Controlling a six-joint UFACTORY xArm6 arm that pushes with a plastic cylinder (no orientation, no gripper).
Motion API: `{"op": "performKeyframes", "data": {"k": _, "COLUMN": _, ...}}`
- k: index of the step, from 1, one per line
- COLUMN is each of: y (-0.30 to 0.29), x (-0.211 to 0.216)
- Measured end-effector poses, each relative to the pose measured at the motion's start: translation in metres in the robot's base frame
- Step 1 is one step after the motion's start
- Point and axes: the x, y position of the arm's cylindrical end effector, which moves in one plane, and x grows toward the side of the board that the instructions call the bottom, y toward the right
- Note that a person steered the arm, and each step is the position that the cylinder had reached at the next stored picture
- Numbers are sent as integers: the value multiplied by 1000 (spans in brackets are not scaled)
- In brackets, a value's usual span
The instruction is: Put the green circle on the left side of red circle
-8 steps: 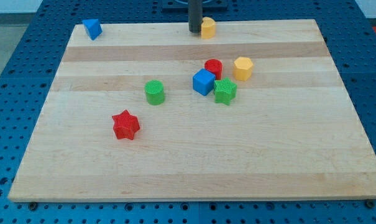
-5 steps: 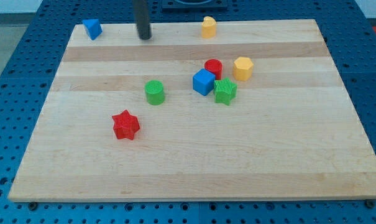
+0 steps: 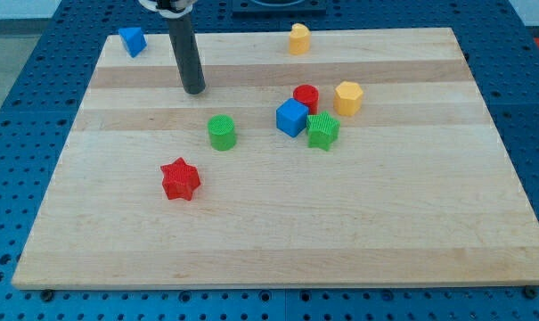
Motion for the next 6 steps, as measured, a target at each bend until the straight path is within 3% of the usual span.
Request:
{"op": "performKeyframes", "data": {"k": 4, "y": 0, "x": 7}}
{"op": "performKeyframes", "data": {"k": 6, "y": -27, "x": 85}}
